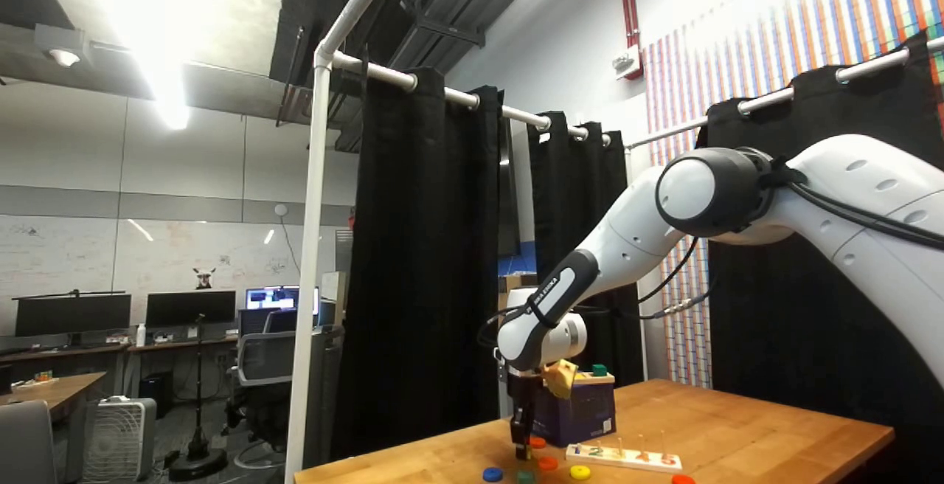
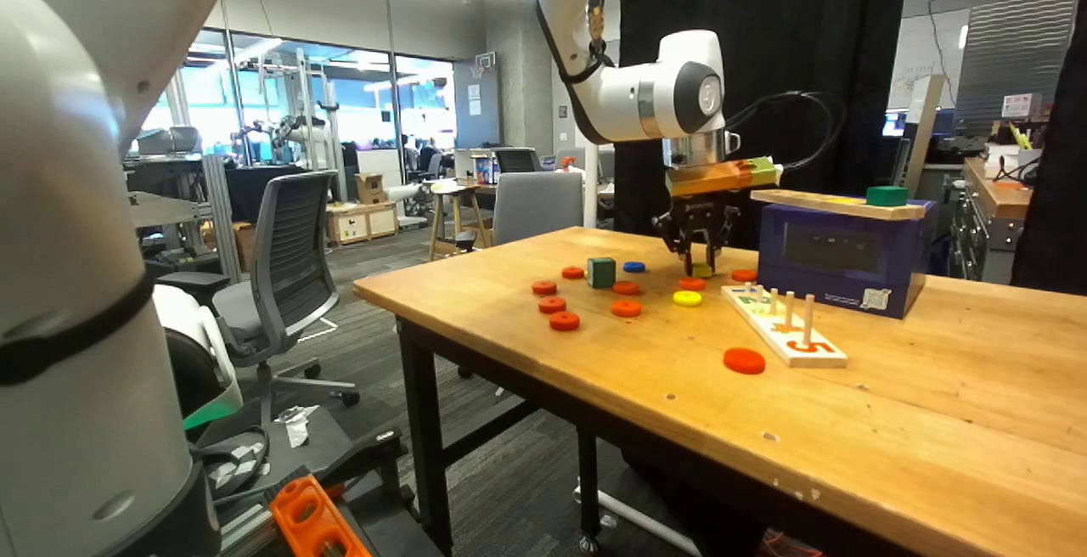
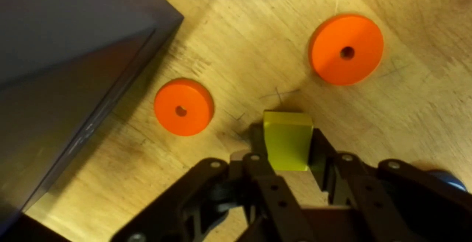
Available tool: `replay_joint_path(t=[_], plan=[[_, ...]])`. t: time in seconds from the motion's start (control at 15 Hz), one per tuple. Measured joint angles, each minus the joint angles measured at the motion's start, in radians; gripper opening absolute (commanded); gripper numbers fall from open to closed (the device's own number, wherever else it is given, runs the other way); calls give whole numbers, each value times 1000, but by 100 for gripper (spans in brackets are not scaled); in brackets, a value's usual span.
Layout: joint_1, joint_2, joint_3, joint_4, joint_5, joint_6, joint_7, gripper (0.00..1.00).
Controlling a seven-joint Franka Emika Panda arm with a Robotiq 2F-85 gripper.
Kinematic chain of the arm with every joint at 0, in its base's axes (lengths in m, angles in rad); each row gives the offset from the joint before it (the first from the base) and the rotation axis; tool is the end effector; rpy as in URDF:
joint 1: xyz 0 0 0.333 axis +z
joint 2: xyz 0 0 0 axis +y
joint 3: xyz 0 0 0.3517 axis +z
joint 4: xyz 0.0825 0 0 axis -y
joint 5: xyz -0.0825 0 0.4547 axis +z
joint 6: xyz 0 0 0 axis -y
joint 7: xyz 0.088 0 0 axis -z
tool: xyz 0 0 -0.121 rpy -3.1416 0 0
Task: Put the yellow square on the wooden board
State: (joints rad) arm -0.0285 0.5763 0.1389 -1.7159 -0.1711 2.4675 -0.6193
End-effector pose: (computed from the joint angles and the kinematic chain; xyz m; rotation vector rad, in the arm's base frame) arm 0.7615 0.0729 0.2444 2.7864 1.2187 0.2529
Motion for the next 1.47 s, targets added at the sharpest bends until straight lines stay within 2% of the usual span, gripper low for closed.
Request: replay_joint_path(t=[0.33,0.53,0.93,1.2,1.47], plan=[[-6,-11,4,12,19,-2,0,9],[-7,-61,14,12,48,-22,0,9],[-2,-244,35,16,145,-203,28,9],[-2,-325,18,38,202,-345,146,9],[-1,-325,-18,64,215,-418,321,9]])
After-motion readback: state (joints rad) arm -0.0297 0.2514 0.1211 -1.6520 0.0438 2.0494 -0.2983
